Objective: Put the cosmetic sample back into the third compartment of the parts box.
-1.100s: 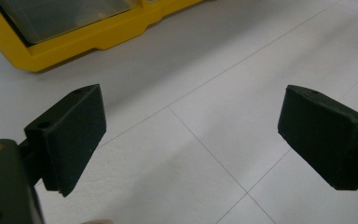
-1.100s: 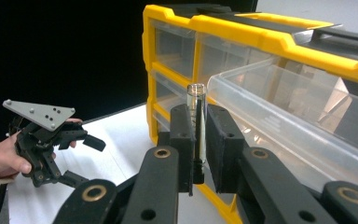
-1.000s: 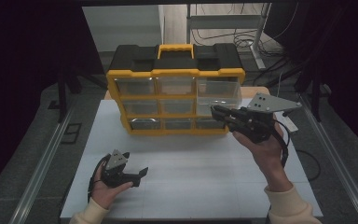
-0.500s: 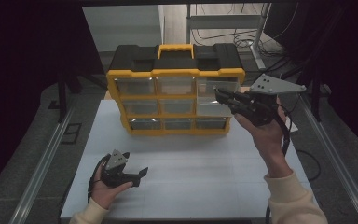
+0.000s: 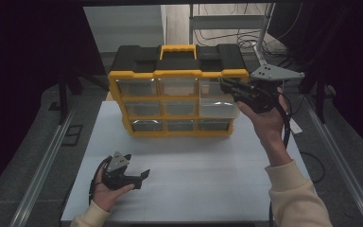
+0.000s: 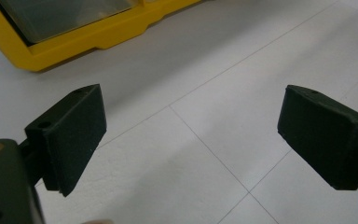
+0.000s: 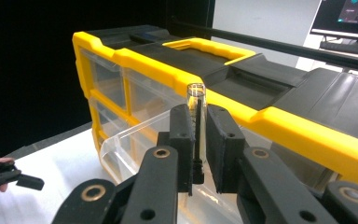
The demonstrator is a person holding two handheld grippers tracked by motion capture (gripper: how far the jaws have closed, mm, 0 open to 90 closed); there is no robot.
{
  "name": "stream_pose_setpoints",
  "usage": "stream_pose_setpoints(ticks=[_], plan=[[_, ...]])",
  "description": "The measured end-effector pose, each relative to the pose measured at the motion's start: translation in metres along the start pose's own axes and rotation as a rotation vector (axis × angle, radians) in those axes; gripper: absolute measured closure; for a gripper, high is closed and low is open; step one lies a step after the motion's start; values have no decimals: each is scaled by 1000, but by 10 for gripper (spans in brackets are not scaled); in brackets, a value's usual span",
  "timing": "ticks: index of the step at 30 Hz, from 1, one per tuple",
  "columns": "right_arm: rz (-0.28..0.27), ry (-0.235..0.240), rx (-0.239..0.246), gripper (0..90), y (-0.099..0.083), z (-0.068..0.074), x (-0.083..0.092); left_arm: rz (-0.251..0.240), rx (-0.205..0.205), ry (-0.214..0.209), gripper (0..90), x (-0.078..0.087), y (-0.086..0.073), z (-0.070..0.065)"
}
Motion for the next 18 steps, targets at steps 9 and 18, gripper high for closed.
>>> stream_pose_setpoints(ticks=[9,18], plan=[[12,-36,23,401,-4,-1,-4,0,-1,4,86,0,0,0],[-42,-38,-16,212,-15,2,20,-3,-3,-3,86,0,1,-1]])
Point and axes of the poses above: each handheld gripper's, and its own axes: x roughly backward along the jaws, y roughly out of its top, z roughly to its left, the point moved 4 cm from there along -x, roughly forward along the jaws, and after that the axes turned 4 degrees about -x, right-handed, at the moved point
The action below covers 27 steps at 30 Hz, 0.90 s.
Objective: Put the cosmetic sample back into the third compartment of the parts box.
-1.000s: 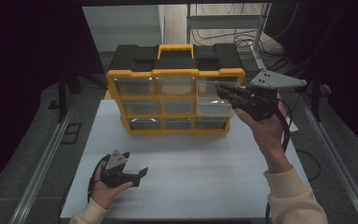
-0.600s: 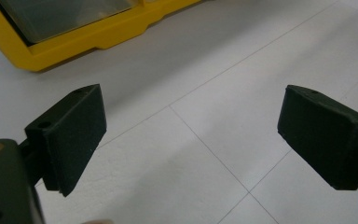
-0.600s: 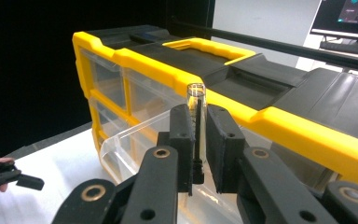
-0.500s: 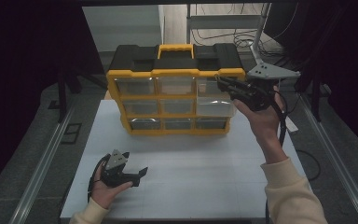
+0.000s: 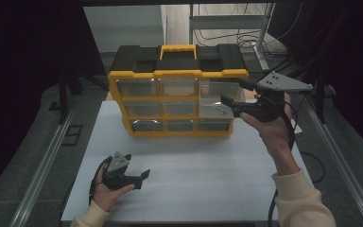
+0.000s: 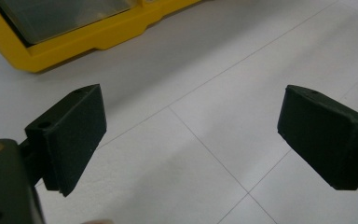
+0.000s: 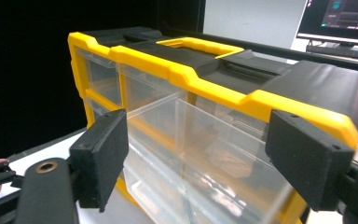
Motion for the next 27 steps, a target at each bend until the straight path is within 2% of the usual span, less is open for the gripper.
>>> stream_pose_setpoints(ticks=[6,13,19,22,25,26,27], plan=[[-5,4,-19,191,-11,-2,25,-12,-4,-15,86,-2,5,0],[15,4,-11,177,-27,-1,35,-9,2,-29,86,-4,5,0],[55,12,-2,170,-46,-2,43,-11,-8,-21,84,-2,5,-1],[72,7,-7,168,-60,-2,47,-11,-3,-19,83,0,3,-1],[105,10,-19,166,-82,-1,51,-18,-1,-19,81,1,2,0],[105,10,-19,166,-82,-1,51,-18,-1,-19,80,1,2,0],[124,11,-22,164,-92,-1,51,-18,-3,-20,80,1,1,-1]])
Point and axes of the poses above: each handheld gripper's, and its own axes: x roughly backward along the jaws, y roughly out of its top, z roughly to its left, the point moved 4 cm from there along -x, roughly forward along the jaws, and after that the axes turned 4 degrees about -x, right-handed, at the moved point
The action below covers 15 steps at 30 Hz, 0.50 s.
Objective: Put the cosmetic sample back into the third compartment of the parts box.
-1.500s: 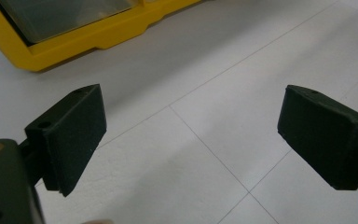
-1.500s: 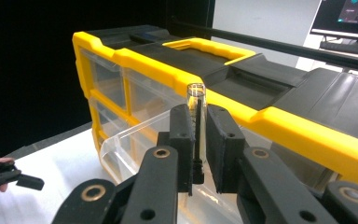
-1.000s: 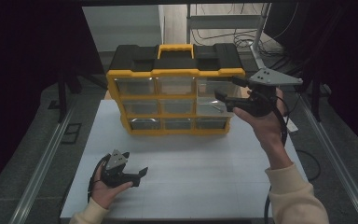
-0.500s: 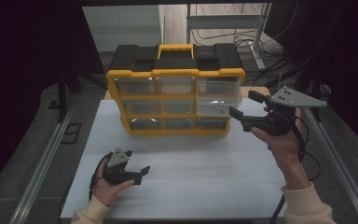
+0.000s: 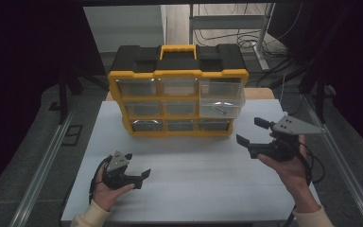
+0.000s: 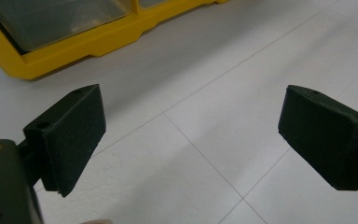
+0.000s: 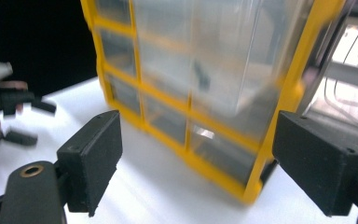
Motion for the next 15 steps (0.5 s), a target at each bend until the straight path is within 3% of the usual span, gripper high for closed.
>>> stream_pose_setpoints(ticks=[3,4,7,10,15], plan=[[52,-3,-35,163,-36,-4,-2,-9,-8,-5,76,1,-1,0],[52,-3,-35,163,-36,-4,-2,-8,-10,-7,76,1,-1,0],[93,-6,-53,162,-63,-8,-4,-6,-14,-7,73,1,-1,-1],[102,-14,-54,162,-70,-9,-3,-14,-16,-7,71,3,-2,-1],[133,-18,-76,163,-97,-15,-1,-8,-17,-2,70,2,-5,0]])
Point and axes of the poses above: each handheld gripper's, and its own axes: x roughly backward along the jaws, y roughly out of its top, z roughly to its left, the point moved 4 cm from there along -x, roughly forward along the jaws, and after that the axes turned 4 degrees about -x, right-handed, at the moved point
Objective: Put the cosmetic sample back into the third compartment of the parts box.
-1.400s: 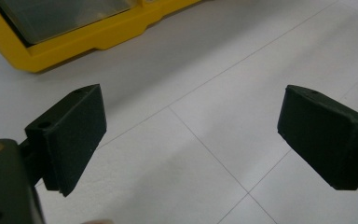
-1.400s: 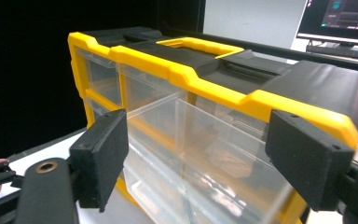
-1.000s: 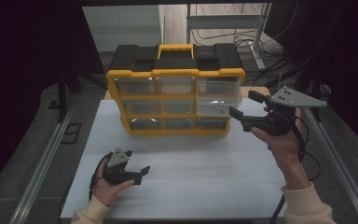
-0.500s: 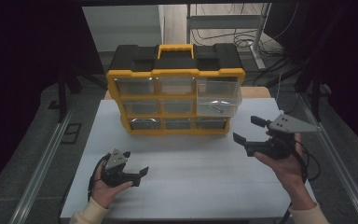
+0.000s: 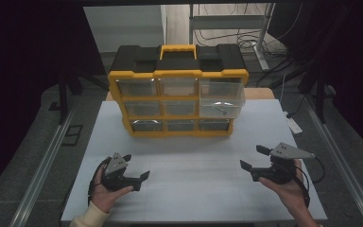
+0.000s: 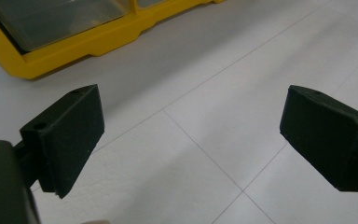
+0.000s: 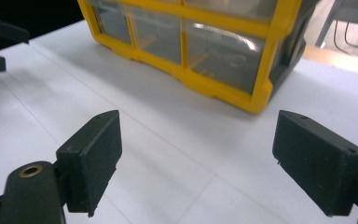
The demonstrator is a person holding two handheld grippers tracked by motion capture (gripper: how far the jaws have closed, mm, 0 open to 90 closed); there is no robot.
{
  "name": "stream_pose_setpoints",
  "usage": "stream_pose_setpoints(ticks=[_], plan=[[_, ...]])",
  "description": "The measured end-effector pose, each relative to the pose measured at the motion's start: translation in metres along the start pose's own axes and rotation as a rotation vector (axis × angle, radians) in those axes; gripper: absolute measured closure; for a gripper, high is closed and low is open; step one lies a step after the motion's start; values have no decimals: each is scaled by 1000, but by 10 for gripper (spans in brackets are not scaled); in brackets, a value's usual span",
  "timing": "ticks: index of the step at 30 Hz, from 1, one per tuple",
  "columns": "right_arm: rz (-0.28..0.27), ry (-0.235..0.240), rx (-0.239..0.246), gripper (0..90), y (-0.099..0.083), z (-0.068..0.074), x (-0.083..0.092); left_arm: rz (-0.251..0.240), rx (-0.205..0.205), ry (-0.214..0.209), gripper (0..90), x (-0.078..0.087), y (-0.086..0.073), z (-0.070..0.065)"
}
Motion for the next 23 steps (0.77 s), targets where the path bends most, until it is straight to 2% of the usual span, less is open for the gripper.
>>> stream_pose_setpoints(ticks=[5,9,11,17,23], plan=[[32,-6,-11,165,-19,-7,-9,5,-3,2,70,-1,-2,-1],[34,-2,-28,167,-27,-11,-15,6,-7,6,70,0,-3,-1],[33,1,-52,169,-31,-15,-16,6,-5,6,70,0,-4,-1],[33,-19,-58,167,-33,-20,-16,3,-11,5,70,0,-3,-2],[35,-17,-58,166,-35,-20,-15,-7,-11,4,71,0,0,-1]])
Point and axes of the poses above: each handheld gripper's, and its own axes: x roughly backward along the jaws, y roughly out of its top, z roughly to its left, the point moved 4 cm from there along -x, roughly forward along the jaws, and after that the axes turned 4 degrees about -x, right-handed, at the moved point
